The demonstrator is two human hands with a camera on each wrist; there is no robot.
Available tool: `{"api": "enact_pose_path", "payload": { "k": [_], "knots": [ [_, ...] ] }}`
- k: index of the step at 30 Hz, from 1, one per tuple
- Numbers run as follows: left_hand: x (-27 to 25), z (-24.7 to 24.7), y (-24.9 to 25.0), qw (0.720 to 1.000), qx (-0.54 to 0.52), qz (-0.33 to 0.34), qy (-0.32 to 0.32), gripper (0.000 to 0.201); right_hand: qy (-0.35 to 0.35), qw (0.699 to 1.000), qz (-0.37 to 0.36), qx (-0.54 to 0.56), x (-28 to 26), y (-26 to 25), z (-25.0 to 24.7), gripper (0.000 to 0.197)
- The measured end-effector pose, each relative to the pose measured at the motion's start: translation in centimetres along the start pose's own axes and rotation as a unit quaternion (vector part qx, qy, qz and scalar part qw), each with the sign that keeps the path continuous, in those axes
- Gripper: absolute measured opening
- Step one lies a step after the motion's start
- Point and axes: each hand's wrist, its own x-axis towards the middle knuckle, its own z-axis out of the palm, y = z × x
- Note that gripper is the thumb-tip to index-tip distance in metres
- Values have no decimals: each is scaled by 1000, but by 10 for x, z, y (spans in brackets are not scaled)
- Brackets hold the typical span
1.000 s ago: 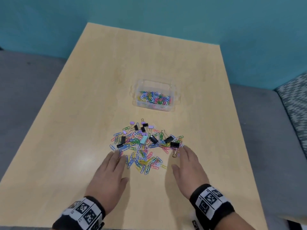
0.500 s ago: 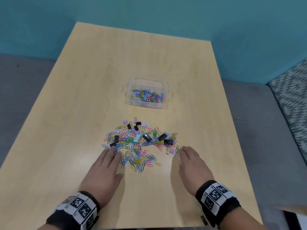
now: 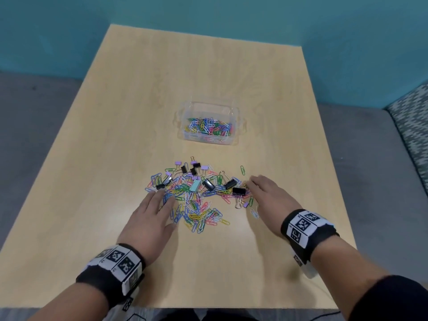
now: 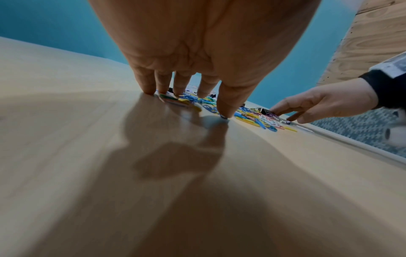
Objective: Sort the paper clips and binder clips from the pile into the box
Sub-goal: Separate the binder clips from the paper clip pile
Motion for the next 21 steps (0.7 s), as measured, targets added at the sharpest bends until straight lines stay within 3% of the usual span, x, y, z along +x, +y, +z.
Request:
{"api": "enact_pose_path", "payload": {
  "k": [5, 8, 14, 21],
  "knots": [
    [-7, 0, 1, 1000, -6, 7, -3, 61, 61, 998, 7, 16, -25, -10, 15, 42],
    [-13, 1, 4, 1000, -5, 24, 9, 60, 74, 996, 16, 40, -27, -14, 18, 49],
    [-2, -5, 12, 1000, -5, 24, -8, 64, 0, 1000, -7, -22, -2, -10, 19, 74],
    [2, -9, 18, 999, 23, 45, -16, 66, -36, 997, -23, -69, 16, 3, 27, 61]
  ]
}}
